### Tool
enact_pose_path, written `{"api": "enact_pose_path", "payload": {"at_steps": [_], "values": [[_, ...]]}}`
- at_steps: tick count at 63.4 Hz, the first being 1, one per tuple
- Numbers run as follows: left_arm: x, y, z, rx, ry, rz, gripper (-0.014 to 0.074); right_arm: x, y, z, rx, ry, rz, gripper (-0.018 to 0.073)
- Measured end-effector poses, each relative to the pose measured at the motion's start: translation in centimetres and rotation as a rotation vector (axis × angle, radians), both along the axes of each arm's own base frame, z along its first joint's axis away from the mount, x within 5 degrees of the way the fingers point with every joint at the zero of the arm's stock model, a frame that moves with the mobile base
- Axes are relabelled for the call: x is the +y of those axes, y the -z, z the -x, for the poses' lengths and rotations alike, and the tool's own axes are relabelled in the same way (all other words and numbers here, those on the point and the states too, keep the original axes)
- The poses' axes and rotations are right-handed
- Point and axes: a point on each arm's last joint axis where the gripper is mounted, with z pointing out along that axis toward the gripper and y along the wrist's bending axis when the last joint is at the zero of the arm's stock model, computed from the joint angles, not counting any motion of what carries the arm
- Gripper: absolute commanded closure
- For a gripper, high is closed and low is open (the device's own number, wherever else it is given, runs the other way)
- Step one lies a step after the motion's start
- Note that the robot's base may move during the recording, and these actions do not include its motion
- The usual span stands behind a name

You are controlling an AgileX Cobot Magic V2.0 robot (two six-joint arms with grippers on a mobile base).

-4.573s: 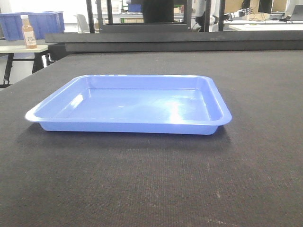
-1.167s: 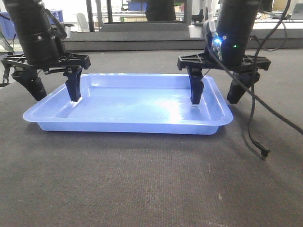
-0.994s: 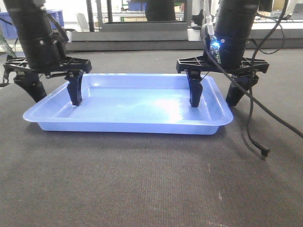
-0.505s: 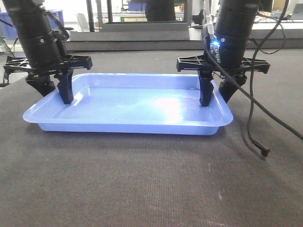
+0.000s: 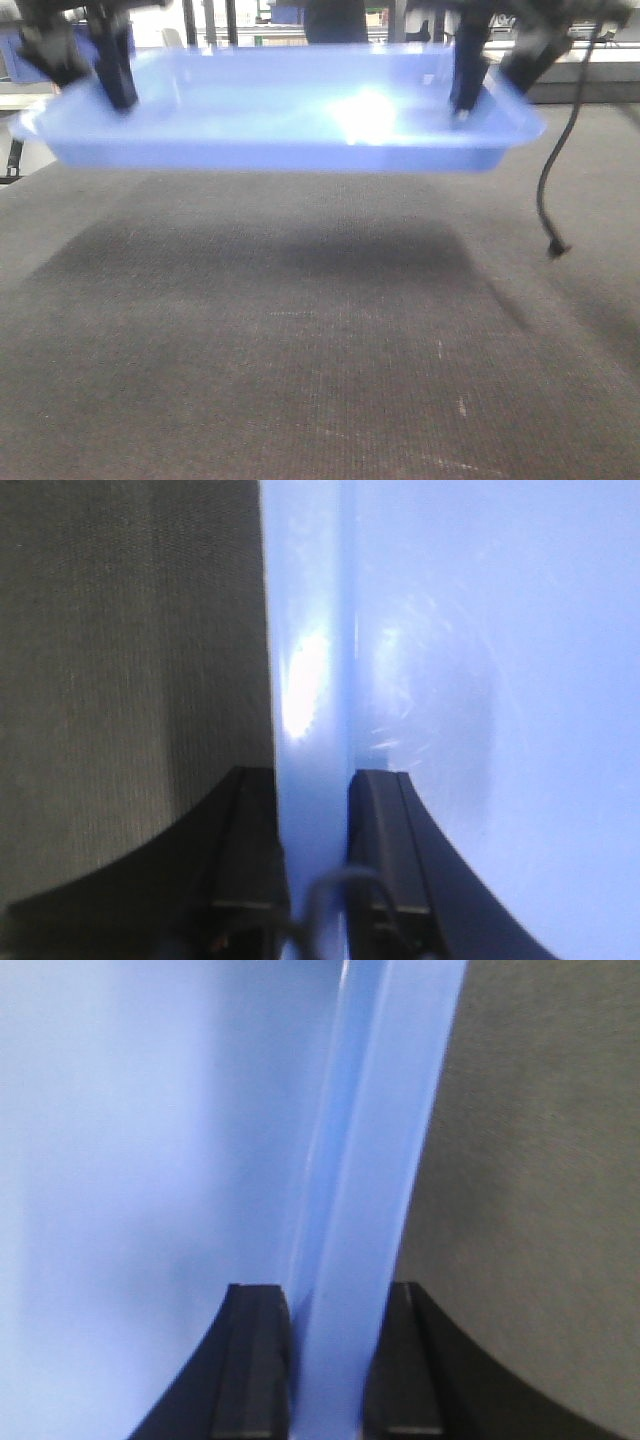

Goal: Grab blue tray and place on right shelf
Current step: 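Lift the blue tray up off the table with both grippers, then hold the tray raised while the base drives to the shelving rack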

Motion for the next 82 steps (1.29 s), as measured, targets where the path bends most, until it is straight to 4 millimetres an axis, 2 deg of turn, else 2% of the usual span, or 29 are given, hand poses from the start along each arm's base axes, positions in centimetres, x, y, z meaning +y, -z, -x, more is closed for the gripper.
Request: {"api": "enact_pose_path", "payload": {"at_steps": [11,22,32,41,57,82], "values": [[-0.6,-2.4,4.6,-0.027,0.011,0.007,0.0638,-1.4,-1.8,4.1,-0.027,-0.002,-0.007,0.0491],[-1.0,-2.8,9.1,-0.012,0.024,0.023,0.0638,-2.5,-2.6,8.3,-0.035,-0.009,-0.017,0.0491],[-1.4,-3.0,11.8,-0.012,0.039,0.040,0.0638,-3.4,-3.3,11.0,-0.045,-0.010,-0.029,0.0491],[-1.8,-4.1,13.6,-0.036,0.059,0.052,0.0638,-4.0,-4.5,12.8,-0.070,-0.011,-0.038,0.0491],[-2.5,-5.3,15.3,-0.093,0.057,0.045,0.0638,-4.9,-6.5,15.1,-0.142,-0.014,-0.055,0.0491],[-2.5,-6.2,15.3,-0.115,0.052,0.047,0.0645,-4.9,-6.6,15.1,-0.154,-0.013,-0.058,0.0491]]}}
